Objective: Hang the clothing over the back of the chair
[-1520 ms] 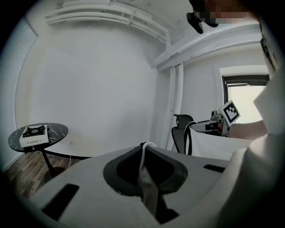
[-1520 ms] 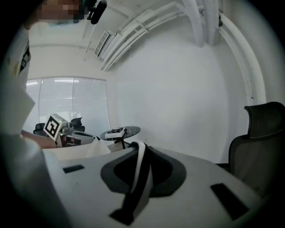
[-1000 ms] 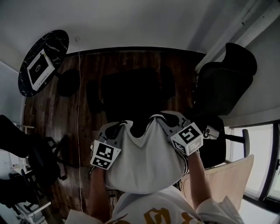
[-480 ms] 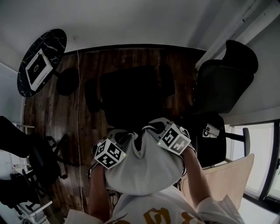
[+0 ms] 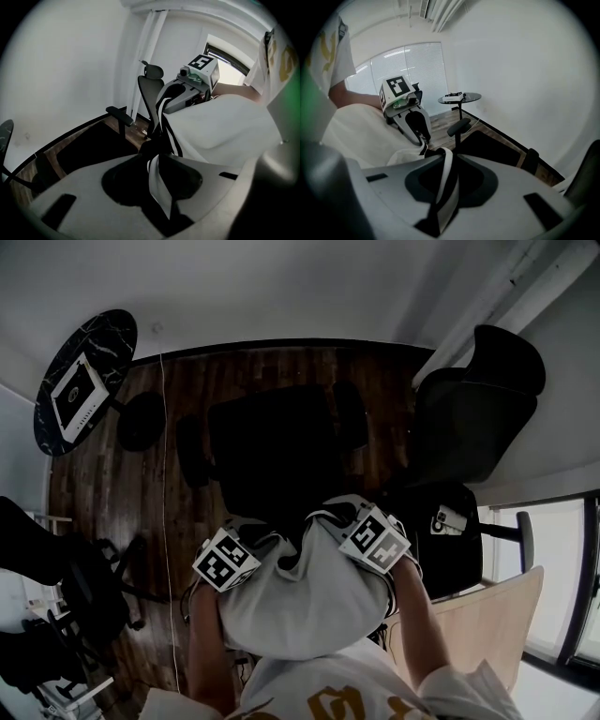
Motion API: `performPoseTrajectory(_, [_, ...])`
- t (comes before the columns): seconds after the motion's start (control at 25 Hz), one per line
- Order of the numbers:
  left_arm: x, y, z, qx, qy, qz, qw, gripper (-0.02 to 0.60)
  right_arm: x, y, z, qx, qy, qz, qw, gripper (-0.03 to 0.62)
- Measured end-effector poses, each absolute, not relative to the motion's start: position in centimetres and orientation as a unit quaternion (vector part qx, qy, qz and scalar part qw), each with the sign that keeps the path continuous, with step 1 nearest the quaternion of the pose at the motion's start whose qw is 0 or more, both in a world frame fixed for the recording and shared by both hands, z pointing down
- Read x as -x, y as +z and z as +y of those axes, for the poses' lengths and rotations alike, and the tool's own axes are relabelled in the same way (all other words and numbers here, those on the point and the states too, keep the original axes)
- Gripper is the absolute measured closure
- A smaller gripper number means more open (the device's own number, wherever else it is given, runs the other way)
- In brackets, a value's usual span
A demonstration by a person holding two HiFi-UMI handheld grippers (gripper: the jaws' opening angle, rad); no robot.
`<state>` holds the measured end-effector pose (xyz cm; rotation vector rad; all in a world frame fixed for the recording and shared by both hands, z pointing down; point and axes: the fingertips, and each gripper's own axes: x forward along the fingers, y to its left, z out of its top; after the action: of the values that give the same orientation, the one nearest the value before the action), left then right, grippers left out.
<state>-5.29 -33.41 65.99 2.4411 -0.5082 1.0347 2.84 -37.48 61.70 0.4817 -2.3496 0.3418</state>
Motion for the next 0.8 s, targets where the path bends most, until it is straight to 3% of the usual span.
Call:
performPoseTrajectory(0.36, [7.1,65.4,-33.0,-0.875,0.387,-0.157,0.243,0.396,-3.8,61.9,-37.1,-0.162,0.138,-0.902,0.377,0.454])
performPoseTrajectory(0.52, [7.9,64.5,-32.4,-0.869,0.388,-0.146,0.27,0.391,-4.4,60.9,-36.9,-0.155,0.125,-0.894,0.401,0.453])
performPoseTrajectory(0.8, [8.4,61.1,-34.2,-0.882,0.34,-0.208,0.251,0.414,-4.7,57.6,-37.5,-0.192,0.109,-0.904,0.367,0.465])
